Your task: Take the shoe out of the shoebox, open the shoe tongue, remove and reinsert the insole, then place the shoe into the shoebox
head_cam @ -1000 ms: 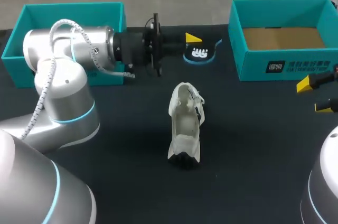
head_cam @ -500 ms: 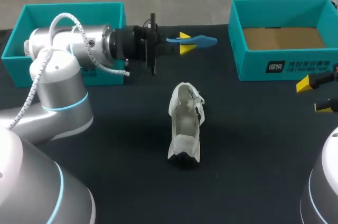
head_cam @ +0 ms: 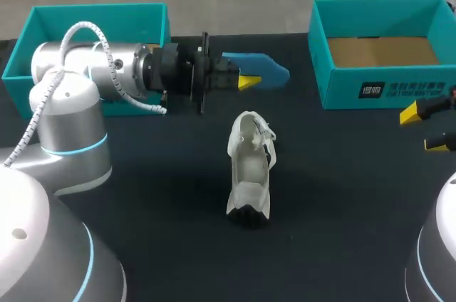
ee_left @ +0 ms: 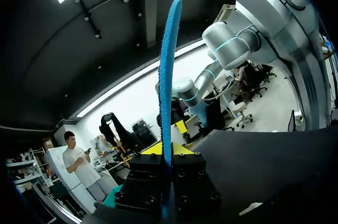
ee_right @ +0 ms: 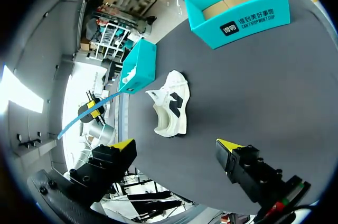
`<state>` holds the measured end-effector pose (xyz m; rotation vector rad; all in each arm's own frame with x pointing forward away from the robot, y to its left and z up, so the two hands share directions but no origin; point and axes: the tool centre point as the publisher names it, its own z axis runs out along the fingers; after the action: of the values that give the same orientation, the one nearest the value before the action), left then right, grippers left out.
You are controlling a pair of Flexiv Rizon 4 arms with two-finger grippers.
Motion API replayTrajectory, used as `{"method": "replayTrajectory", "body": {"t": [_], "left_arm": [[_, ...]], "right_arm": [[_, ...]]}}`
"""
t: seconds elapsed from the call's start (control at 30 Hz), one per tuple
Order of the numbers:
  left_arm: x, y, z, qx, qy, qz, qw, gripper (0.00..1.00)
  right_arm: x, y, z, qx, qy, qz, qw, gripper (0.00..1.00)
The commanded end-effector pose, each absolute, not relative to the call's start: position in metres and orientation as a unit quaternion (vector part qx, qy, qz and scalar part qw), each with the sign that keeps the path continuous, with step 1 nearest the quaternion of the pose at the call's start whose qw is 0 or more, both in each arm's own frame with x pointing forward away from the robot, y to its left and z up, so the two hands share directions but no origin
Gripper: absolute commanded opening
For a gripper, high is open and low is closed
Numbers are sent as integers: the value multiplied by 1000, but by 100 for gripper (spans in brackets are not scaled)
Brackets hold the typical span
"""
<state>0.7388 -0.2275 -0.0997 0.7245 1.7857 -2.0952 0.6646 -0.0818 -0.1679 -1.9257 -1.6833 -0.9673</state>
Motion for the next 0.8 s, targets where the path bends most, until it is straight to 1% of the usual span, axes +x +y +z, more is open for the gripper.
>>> {"method": "replayTrajectory", "body": {"t": [0.03, 0.33, 0.8], "left_arm": [[722, -217, -107, 244, 632, -722, 139, 0], [703, -218, -141, 213, 641, -731, 101, 0], [698, -224, -206, 210, 663, -714, 85, 0]], "right_arm": [[653, -83, -166, -693, -599, -352, 194, 100], [653, -83, -166, -693, -599, -352, 194, 100], [653, -83, -166, -693, -599, -352, 194, 100]]}}
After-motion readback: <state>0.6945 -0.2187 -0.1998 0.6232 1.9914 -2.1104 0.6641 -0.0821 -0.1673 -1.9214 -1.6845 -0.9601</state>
